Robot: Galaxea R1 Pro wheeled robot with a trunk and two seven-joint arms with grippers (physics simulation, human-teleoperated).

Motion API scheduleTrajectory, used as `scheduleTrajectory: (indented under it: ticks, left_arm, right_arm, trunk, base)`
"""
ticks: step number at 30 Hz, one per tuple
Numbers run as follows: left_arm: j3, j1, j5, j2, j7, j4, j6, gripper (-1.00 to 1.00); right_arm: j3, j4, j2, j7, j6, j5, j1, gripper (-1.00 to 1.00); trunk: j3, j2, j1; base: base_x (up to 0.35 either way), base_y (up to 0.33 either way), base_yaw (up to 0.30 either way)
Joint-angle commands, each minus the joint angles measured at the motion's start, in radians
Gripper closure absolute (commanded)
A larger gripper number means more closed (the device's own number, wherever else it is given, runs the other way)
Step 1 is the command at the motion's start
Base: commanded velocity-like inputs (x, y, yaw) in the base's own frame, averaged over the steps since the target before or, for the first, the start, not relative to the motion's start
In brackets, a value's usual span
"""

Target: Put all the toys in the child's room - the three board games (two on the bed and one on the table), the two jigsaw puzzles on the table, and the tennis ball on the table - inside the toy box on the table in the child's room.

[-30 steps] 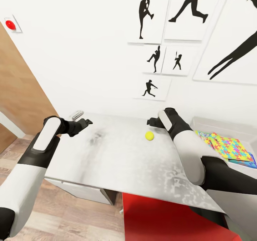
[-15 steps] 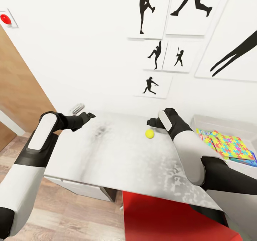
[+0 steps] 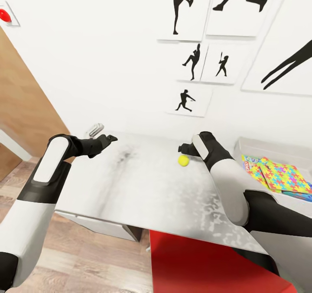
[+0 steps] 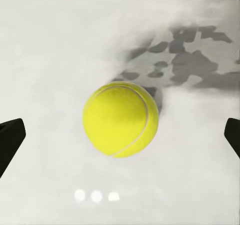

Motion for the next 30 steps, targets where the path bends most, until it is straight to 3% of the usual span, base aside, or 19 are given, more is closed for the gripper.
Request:
scheduleTrajectory:
  ticks: [1,11,21,30]
  left_arm:
    - [-0.002,-0.001,0.009,0.001,0.010,-0.001,-0.001,-1.00]
    - [-0.005,-0.001,0.008,0.000,0.010,-0.002,-0.001,-1.00]
    - [-0.006,-0.001,0.007,0.000,0.009,-0.001,-0.001,-1.00]
    - [-0.007,-0.001,0.007,0.000,0.009,0.000,-0.001,-1.00]
  right_arm:
    - [-0.003,-0.001,0.001,-0.009,0.002,-0.011,-0.001,-1.00]
    - [0.001,-0.001,0.001,-0.009,0.001,-0.011,-0.003,-1.00]
    - [0.064,-0.003,0.000,-0.008,-0.002,-0.011,-0.004,-1.00]
    - [0.091,-0.014,-0.007,-0.008,-0.003,-0.012,-0.007,-1.00]
  trunk:
    - [-0.003,-0.002,0.001]
    - [-0.019,-0.002,0.001]
    - [-0.035,-0.002,0.001]
    - [-0.049,-0.002,0.001]
  base:
    - [0.000,0.000,0.067]
    - [0.000,0.000,0.070]
    - [0.000,0.000,0.071]
    - [0.000,0.000,0.064]
